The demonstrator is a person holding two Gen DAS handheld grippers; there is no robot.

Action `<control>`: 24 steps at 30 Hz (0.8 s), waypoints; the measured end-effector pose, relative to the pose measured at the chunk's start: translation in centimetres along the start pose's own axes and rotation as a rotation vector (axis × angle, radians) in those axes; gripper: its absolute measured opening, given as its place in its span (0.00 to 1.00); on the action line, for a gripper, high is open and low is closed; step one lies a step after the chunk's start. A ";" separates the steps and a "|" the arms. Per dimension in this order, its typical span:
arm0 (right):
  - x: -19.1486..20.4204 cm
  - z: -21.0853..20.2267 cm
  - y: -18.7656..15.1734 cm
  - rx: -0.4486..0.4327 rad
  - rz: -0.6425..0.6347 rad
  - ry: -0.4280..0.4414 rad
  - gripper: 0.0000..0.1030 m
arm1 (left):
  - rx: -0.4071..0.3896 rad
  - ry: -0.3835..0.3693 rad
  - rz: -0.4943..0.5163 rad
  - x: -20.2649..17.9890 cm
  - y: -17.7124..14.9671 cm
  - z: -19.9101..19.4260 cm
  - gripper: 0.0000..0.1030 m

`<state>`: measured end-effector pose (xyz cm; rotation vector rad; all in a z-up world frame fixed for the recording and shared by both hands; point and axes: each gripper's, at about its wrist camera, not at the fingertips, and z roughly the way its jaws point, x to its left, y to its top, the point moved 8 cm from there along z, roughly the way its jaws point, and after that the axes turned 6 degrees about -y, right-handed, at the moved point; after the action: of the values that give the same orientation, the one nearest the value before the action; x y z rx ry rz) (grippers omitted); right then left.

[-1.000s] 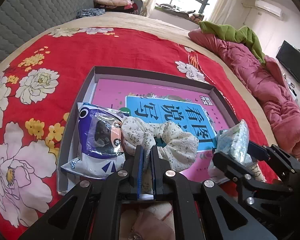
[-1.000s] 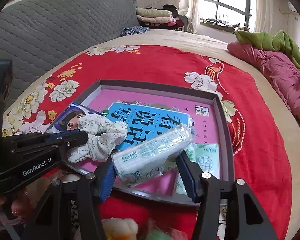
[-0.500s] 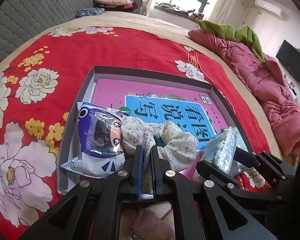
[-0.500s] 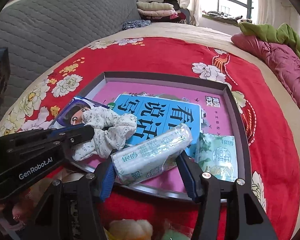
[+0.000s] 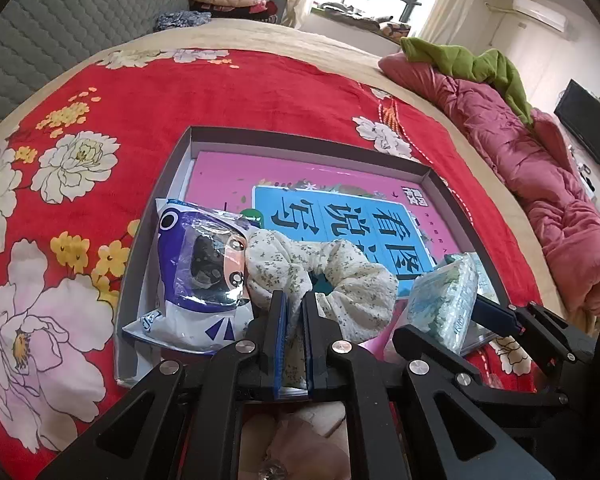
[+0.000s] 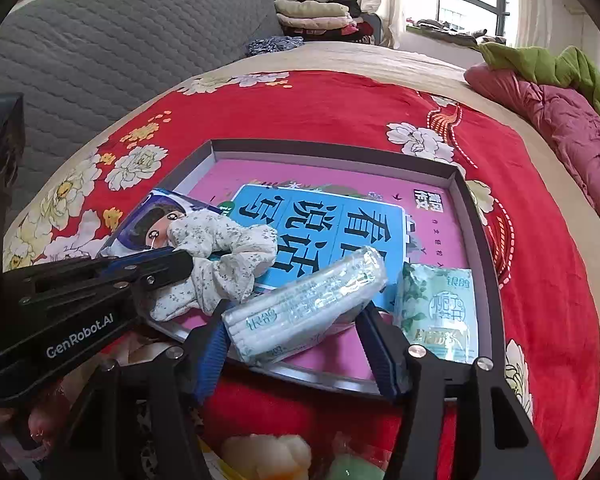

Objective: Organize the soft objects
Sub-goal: 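Lower the scrunchie with left gripper while right lowers roll pack into box, then open both grippers to release the scrunchie and roll pack in the box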

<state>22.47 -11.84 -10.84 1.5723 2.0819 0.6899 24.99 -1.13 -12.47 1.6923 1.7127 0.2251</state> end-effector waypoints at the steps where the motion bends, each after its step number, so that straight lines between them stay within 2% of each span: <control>1: 0.1 -0.1 0.0 -0.002 -0.005 -0.003 0.60 | 0.000 0.000 -0.001 0.0 0.0 0.0 0.08; 24: -0.5 -2.0 0.2 -0.030 -0.030 -0.049 0.63 | 0.009 0.008 0.005 0.2 0.0 -0.5 0.08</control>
<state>21.50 -12.55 -9.18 1.5228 2.0458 0.6624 24.74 -0.76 -12.23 1.7045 1.7177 0.2264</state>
